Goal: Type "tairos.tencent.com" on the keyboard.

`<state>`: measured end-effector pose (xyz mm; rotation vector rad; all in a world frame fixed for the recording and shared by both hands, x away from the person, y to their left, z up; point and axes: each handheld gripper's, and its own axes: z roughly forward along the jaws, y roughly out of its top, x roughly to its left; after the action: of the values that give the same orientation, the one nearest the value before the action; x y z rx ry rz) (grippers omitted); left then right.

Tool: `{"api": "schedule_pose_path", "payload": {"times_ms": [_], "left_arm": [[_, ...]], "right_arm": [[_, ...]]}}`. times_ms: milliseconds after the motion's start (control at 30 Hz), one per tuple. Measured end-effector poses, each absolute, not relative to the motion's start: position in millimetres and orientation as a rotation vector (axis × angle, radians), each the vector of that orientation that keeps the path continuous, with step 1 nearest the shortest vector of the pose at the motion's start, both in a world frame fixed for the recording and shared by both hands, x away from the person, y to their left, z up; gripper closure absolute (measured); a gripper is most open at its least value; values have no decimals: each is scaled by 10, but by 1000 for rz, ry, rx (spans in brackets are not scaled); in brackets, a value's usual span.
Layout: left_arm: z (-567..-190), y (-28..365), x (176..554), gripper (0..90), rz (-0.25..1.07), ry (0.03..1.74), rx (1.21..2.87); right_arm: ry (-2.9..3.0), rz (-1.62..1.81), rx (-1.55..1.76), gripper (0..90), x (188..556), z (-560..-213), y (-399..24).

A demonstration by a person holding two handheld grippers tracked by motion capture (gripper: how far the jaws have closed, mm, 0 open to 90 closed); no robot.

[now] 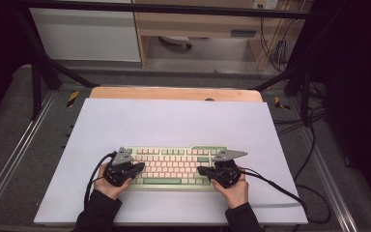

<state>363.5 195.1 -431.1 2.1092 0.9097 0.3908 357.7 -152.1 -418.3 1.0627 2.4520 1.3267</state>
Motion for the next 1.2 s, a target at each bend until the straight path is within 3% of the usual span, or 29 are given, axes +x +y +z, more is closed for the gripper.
{"api": "schedule_pose_path", "payload": {"times_ms": [1200], "left_arm": [[-4209,2064,3508,900,384,893,2066]], "right_arm": [[2467,1350,1041,900,3587,-4187,-1407]]}}
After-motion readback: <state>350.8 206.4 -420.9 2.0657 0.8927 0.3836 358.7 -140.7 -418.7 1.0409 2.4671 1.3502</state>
